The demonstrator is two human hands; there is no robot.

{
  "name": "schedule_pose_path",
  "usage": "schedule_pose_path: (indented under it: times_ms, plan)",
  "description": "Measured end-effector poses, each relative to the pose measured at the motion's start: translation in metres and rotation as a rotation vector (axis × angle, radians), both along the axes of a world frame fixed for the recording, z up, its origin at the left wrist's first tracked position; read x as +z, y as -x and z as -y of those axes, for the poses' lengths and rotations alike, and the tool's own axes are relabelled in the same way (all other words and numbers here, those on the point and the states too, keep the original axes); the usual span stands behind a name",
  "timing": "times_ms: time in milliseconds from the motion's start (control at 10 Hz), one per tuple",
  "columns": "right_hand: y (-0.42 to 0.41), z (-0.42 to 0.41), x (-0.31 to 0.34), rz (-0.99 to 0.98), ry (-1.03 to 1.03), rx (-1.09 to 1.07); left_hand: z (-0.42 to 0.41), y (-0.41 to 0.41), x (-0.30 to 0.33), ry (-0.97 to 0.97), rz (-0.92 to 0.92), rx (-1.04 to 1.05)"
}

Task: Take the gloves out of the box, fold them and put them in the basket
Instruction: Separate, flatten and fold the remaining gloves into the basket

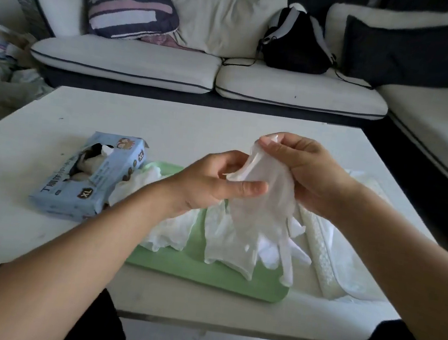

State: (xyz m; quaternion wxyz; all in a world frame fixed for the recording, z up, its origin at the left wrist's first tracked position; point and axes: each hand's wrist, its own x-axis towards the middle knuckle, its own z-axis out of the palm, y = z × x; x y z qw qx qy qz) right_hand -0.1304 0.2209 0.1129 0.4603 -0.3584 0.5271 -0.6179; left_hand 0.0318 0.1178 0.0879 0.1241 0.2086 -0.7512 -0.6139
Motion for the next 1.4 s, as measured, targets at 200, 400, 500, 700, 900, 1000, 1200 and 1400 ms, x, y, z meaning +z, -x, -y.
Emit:
schedule_pose_path:
  times_ms: [200, 400, 500, 700, 900, 1000, 1200, 1400]
  plan:
    - [0.015, -0.002, -0.002, -0.051, -0.081, -0.064, 0.003, 0.015, -0.006, -0.071, -0.093, 0.213]
    - [0.018, 0.0, -0.007, 0.025, -0.081, 0.101, 0.014, 0.015, -0.001, -0.189, -0.149, 0.326]
    - [0.012, -0.005, 0.0, 0.074, -0.002, 0.398, 0.009, 0.018, 0.002, -0.199, -0.206, 0.314]
    - [0.006, 0.005, -0.015, -0.65, 0.141, -0.159, 0.005, 0.015, -0.005, -0.535, -0.25, 0.168]
    - [0.0, 0.004, -0.014, -0.448, 0.208, 0.19, 0.003, 0.009, -0.013, -0.543, -0.317, 0.114]
    - [-0.006, 0.004, -0.009, -0.531, 0.234, 0.024, 0.005, 0.014, -0.003, -0.371, -0.104, 0.157]
    - [-0.004, 0.002, -0.004, -0.632, 0.083, -0.058, 0.021, 0.014, 0.005, -0.135, -0.245, 0.143]
    - [0.005, -0.002, 0.002, -0.398, -0.1, 0.044, 0.01, 0.018, -0.005, 0.103, -0.323, 0.318]
